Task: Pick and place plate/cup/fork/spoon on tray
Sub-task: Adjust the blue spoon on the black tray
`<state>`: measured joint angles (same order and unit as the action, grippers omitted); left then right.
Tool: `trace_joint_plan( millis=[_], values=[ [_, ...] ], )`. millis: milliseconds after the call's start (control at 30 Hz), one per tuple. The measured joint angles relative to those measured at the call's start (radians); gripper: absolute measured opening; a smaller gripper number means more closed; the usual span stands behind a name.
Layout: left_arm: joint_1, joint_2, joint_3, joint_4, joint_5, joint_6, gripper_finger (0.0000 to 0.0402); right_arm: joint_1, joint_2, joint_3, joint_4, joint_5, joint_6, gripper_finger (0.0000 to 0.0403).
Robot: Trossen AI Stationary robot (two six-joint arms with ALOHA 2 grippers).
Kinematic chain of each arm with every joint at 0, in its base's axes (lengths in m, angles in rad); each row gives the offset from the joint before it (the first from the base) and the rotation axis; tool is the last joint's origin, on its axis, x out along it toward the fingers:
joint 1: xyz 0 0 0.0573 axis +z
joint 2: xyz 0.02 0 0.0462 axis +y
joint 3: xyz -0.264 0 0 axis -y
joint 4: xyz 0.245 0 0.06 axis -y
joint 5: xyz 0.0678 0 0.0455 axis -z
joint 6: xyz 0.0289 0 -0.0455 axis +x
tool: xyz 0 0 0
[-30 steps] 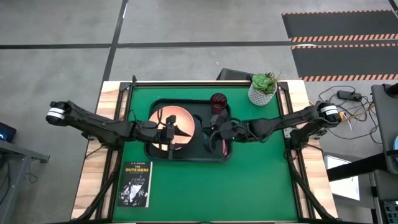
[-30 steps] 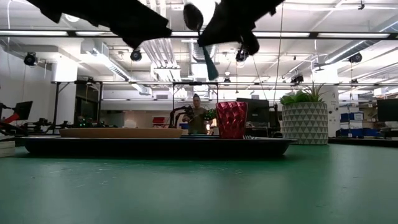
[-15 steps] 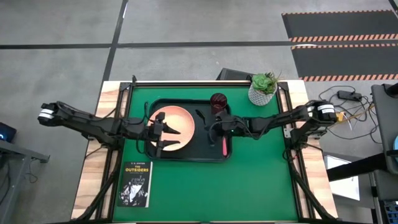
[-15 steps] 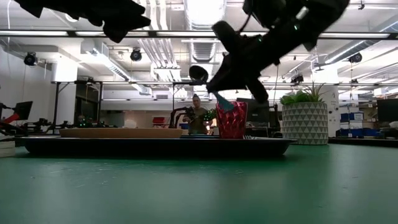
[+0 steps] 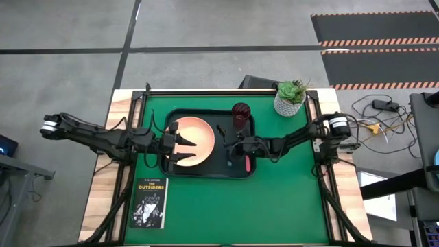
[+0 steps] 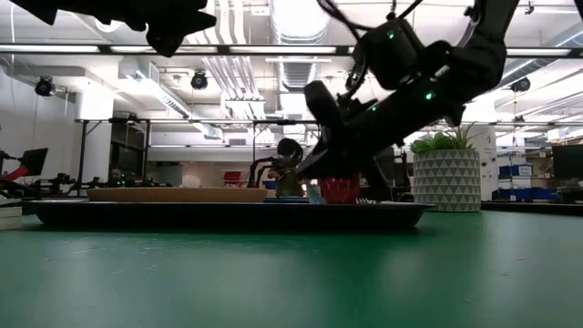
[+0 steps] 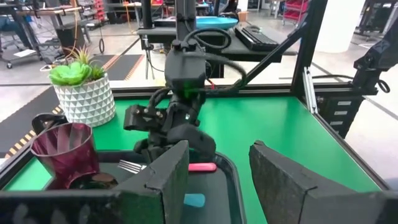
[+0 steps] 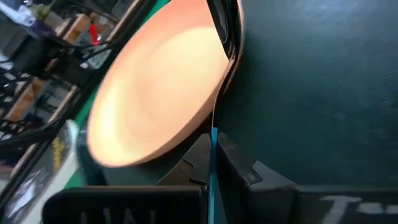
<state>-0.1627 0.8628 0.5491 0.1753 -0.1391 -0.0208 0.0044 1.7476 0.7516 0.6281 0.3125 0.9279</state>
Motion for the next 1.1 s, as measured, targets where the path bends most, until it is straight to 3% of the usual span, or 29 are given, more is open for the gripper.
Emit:
trace_joint_plan(
  millis=[600, 933, 1100],
  values=[
    [0.0, 0.004, 0.0, 0.001, 0.0, 0.0, 0.015, 0.01, 0.063, 0.036, -0.013, 0.032, -0.005, 0.0012],
    [0.0, 0.004, 0.0, 0.002, 0.0, 0.0, 0.015, 0.011, 0.061, 0.036, -0.022, 0.054, -0.004, 0.0078],
    [0.0, 0.004, 0.0, 0.001, 0.0, 0.0, 0.015, 0.011, 0.04, 0.036, -0.034, 0.037, -0.02, 0.009]
  ],
)
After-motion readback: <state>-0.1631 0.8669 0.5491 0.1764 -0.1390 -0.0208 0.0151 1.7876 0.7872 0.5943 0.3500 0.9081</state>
